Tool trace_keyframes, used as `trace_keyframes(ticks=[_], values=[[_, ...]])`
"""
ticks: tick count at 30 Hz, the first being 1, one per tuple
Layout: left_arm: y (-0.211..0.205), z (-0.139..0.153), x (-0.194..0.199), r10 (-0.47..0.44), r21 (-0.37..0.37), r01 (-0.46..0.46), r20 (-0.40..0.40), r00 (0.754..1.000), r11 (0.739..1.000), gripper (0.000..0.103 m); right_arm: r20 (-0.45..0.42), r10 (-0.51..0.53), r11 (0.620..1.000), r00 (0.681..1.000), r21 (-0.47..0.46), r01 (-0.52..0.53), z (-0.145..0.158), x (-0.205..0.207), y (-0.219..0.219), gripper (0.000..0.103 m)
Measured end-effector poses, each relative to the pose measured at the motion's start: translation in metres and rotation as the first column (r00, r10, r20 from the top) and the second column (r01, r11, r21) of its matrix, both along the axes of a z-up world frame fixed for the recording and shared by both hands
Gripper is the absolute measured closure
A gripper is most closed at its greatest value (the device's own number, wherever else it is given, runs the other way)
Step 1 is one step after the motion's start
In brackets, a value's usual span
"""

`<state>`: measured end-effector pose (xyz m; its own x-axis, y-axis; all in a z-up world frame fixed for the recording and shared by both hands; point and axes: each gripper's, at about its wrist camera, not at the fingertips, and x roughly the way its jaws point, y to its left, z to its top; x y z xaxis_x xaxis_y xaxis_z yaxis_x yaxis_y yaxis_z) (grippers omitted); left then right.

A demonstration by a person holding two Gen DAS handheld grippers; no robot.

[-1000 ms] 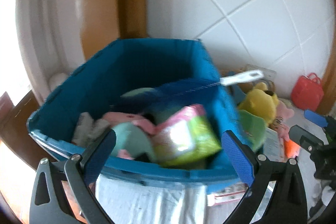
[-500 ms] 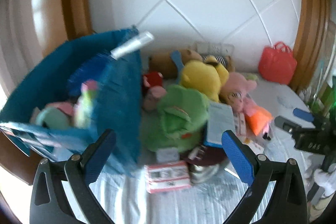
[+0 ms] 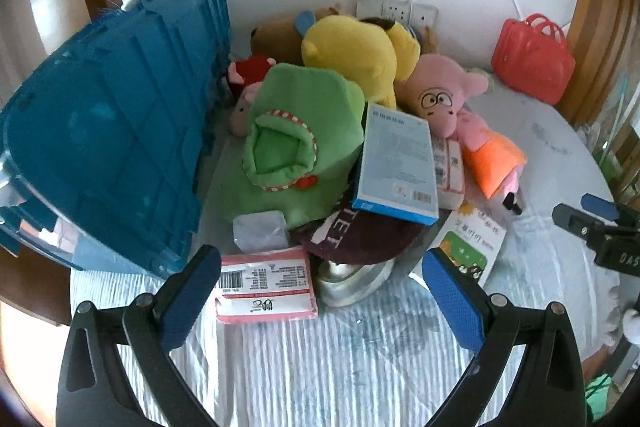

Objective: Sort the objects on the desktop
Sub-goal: 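Reach the left tool toward the blue box while the right approaches the maroon hat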

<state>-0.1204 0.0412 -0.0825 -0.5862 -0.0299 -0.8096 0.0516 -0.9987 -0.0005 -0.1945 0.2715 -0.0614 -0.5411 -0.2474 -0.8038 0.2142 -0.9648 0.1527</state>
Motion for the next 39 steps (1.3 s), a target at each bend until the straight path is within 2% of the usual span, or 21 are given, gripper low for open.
trace_keyframes(ticks=[7, 13, 22, 29, 34, 39], values=[[-0.009, -0.015, -0.020, -0.005, 0.037, 0.005, 0.018, 1.000, 0.999, 0.001, 0.013, -0.026, 0.999, 1.000, 0.026, 0.025, -0.005, -0.016, -0.014, 0.000], [0.026, -0.040, -0.059, -0.030, 0.036, 0.027, 0.074, 0.997, 0.999, 0.001, 0.032, -0.035, 0.999, 0.999, 0.014, 0.035, -0.019, -0.044, 0.003, 0.000], [0.080, -0.077, -0.118, -0.068, 0.036, 0.063, 0.158, 0.985, 0.997, 0.000, 0.079, 0.009, 1.000, 0.997, 0.000, -0.009, -0.044, -0.096, 0.045, 0.000], [0.078, -0.087, -0.138, -0.034, 0.003, 0.034, 0.176, 0.984, 0.999, 0.000, 0.128, 0.049, 0.999, 0.991, -0.021, -0.047, -0.072, -0.126, 0.058, 0.000], [0.076, -0.094, -0.152, -0.009, -0.021, 0.013, 0.187, 0.982, 1.000, 0.000, 0.178, 0.061, 0.998, 0.982, -0.046, -0.054, -0.094, -0.138, 0.056, 0.000], [0.074, -0.101, -0.166, 0.017, -0.045, -0.008, 0.197, 0.980, 0.999, 0.000, 0.214, 0.144, 0.983, 0.966, -0.147, -0.114, -0.101, -0.135, 0.035, 0.000]])
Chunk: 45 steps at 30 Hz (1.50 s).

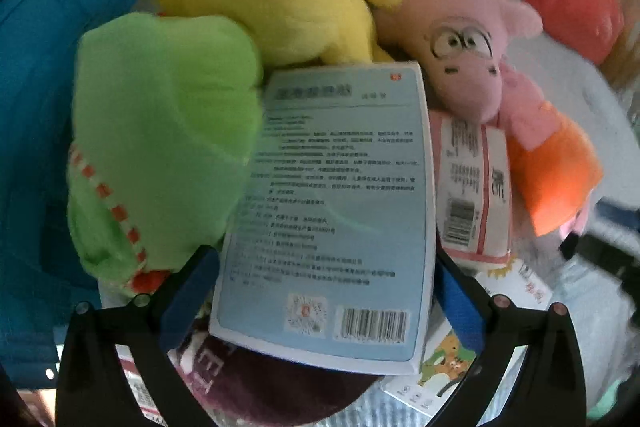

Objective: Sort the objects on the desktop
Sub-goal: 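Reach the left tool toward the blue box while the right approaches the maroon hat, then grasp the blue box with the left tool while the right grasps the maroon knit hat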

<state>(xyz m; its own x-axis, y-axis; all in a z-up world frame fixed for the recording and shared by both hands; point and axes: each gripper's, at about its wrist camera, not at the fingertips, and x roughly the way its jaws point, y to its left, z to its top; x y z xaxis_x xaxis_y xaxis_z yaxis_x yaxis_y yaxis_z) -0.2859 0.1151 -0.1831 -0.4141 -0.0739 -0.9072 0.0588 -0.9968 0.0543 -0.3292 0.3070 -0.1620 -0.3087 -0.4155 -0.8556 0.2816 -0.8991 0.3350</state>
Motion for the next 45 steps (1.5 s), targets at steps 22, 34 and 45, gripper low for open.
trace_keyframes(ticks=[22, 34, 45], values=[[-0.058, 0.044, 0.006, -0.071, 0.056, 0.077, -0.097, 0.993, 0.995, 0.066, -0.044, 0.207, 0.977, 0.977, 0.058, -0.205, 0.004, -0.015, -0.148, 0.064], [-0.041, 0.068, 0.058, -0.097, 0.080, 0.110, -0.147, 0.984, 0.991, 0.079, 0.036, -0.031, 0.998, 0.999, 0.060, 0.029, -0.024, 0.041, -0.040, 0.030], [-0.075, 0.079, 0.121, -0.052, 0.093, 0.070, -0.178, 0.983, 0.993, 0.080, 0.112, -0.008, 0.995, 0.994, -0.094, 0.018, -0.045, 0.069, -0.073, 0.040]])
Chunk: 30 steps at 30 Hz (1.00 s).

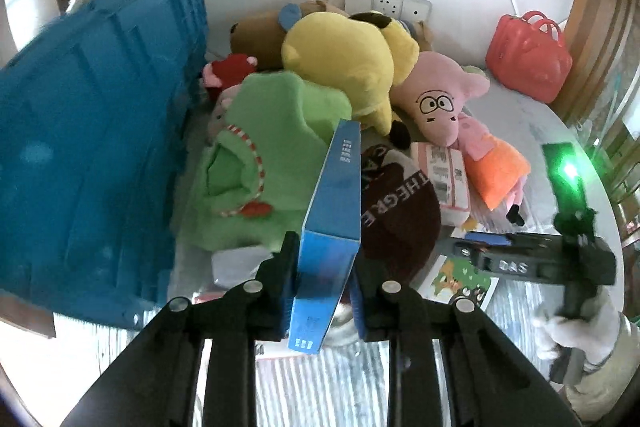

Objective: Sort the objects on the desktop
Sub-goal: 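Grasp the blue box with the left tool while the right grasps the maroon knit hat, then carry the blue box with the left tool while the right carries the hat toward the bin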

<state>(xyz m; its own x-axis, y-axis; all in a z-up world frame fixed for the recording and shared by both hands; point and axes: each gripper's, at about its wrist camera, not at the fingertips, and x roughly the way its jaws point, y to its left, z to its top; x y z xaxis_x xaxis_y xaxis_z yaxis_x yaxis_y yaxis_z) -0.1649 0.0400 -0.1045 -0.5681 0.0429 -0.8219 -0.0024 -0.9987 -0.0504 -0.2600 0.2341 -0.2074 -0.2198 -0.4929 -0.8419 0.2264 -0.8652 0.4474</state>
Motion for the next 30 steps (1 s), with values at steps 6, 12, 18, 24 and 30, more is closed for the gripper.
trace_keyframes(ticks=[6, 12, 18, 24, 30], values=[[-0.001, -0.011, -0.005, -0.008, 0.014, 0.008, 0.012, 1.000, 1.000, 0.080, -0.008, 0.007, 1.000, 1.000, -0.015, -0.007, -0.003, -0.002, -0.023, 0.015], [-0.005, 0.005, -0.001, -0.012, 0.006, 0.012, -0.017, 1.000, 1.000, 0.080, -0.121, 0.042, 0.998, 0.992, 0.051, -0.036, 0.030, 0.010, -0.037, 0.087], [-0.004, 0.015, 0.007, -0.033, 0.034, 0.034, -0.036, 0.999, 0.999, 0.082, -0.225, 0.074, 0.994, 0.972, 0.098, -0.053, 0.067, 0.027, -0.043, 0.087], [0.001, 0.026, 0.015, -0.054, 0.048, 0.056, -0.057, 0.997, 0.997, 0.084, -0.309, 0.084, 0.993, 0.947, 0.100, -0.055, 0.108, 0.053, -0.030, 0.090], [0.005, 0.019, 0.010, -0.058, 0.038, 0.059, -0.036, 0.998, 0.998, 0.084, -0.275, 0.069, 0.995, 0.959, 0.091, -0.045, 0.111, 0.049, -0.014, 0.086]])
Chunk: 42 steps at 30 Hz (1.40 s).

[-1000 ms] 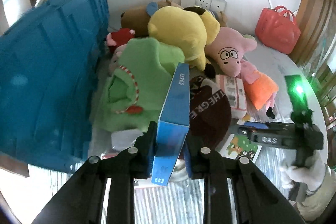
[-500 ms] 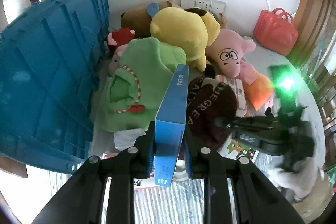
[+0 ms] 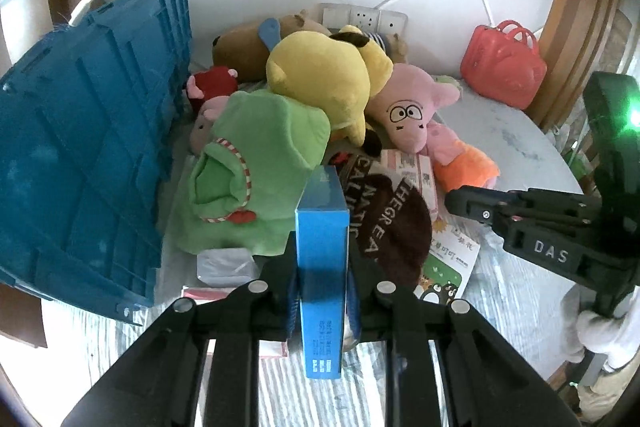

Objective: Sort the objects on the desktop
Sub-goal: 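Carry the blue box with the left tool while the right carries the hat toward the bin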

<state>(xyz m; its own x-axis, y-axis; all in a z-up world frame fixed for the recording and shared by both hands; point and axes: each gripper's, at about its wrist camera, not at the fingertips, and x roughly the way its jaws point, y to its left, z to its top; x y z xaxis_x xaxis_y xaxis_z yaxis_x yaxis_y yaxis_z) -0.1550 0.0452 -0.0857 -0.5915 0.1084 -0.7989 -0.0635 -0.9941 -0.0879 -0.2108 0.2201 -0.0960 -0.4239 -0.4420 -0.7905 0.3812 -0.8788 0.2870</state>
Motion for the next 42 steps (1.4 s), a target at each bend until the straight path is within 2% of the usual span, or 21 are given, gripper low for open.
trace_keyframes(ticks=[1, 2, 4, 8, 10, 13, 15, 17, 18, 19, 20, 22, 29, 35, 42], values=[[0.000, -0.004, -0.001, 0.000, -0.006, 0.000, 0.007, 1.000, 1.000, 0.084, 0.022, -0.017, 1.000, 1.000, -0.003, 0.017, -0.007, -0.002, 0.005, 0.066], [-0.001, -0.007, -0.002, 0.003, -0.010, -0.002, 0.009, 1.000, 1.000, 0.084, 0.048, -0.038, 0.999, 0.998, -0.003, 0.038, -0.018, -0.006, 0.010, 0.037], [-0.003, -0.015, -0.004, 0.008, -0.016, -0.008, 0.013, 1.000, 1.000, 0.084, 0.096, -0.070, 0.998, 0.993, -0.002, 0.070, -0.039, -0.015, 0.017, 0.010], [-0.007, -0.030, -0.009, 0.018, -0.028, -0.018, 0.021, 1.000, 0.999, 0.084, 0.176, -0.068, 0.997, 0.982, -0.008, 0.071, -0.075, -0.027, 0.017, 0.009], [-0.009, -0.037, -0.011, 0.024, -0.034, -0.023, 0.025, 0.999, 0.999, 0.083, 0.209, -0.058, 0.998, 0.976, -0.015, 0.062, -0.094, -0.034, 0.009, 0.003], [-0.013, -0.046, -0.012, 0.021, -0.026, -0.021, 0.019, 1.000, 0.999, 0.081, 0.205, -0.037, 0.999, 0.978, -0.024, 0.042, -0.111, -0.039, -0.007, 0.000], [-0.015, -0.051, -0.012, 0.015, -0.013, -0.015, 0.010, 1.000, 1.000, 0.081, 0.174, -0.017, 1.000, 0.985, -0.009, 0.018, -0.117, -0.040, -0.020, 0.012], [-0.017, -0.056, -0.012, 0.009, 0.001, -0.009, 0.002, 1.000, 1.000, 0.082, 0.097, 0.005, 0.998, 0.995, 0.056, -0.010, -0.109, -0.033, -0.035, 0.049], [-0.017, -0.054, -0.011, 0.004, 0.001, -0.004, 0.000, 1.000, 1.000, 0.082, 0.043, 0.018, 0.994, 0.999, 0.108, -0.023, -0.100, -0.027, -0.043, 0.058], [-0.016, -0.050, -0.009, -0.002, 0.001, 0.002, -0.002, 1.000, 1.000, 0.083, -0.022, 0.037, 0.984, 0.999, 0.175, -0.032, -0.087, -0.017, -0.052, 0.074], [-0.014, -0.047, -0.008, -0.008, 0.002, 0.008, -0.004, 1.000, 1.000, 0.084, -0.068, 0.056, 0.975, 0.996, 0.218, -0.040, -0.077, -0.010, -0.057, 0.082], [-0.013, -0.031, -0.002, -0.015, 0.007, 0.016, -0.024, 1.000, 1.000, 0.084, -0.128, 0.087, 0.966, 0.988, 0.254, -0.052, -0.053, 0.002, -0.058, 0.091], [-0.005, 0.032, 0.017, -0.025, 0.004, 0.026, -0.117, 0.993, 1.000, 0.084, -0.227, 0.104, 0.965, 0.968, 0.258, -0.043, 0.027, 0.033, -0.037, 0.091], [0.000, 0.076, 0.030, 0.006, 0.001, -0.006, -0.190, 0.982, 1.000, 0.084, -0.350, 0.150, 0.966, 0.925, 0.249, -0.063, 0.100, 0.053, -0.031, 0.091], [0.009, 0.115, 0.046, 0.036, -0.021, -0.043, -0.265, 0.964, 0.999, 0.084, -0.443, 0.212, 0.961, 0.871, 0.257, -0.104, 0.154, 0.067, -0.035, 0.091]])
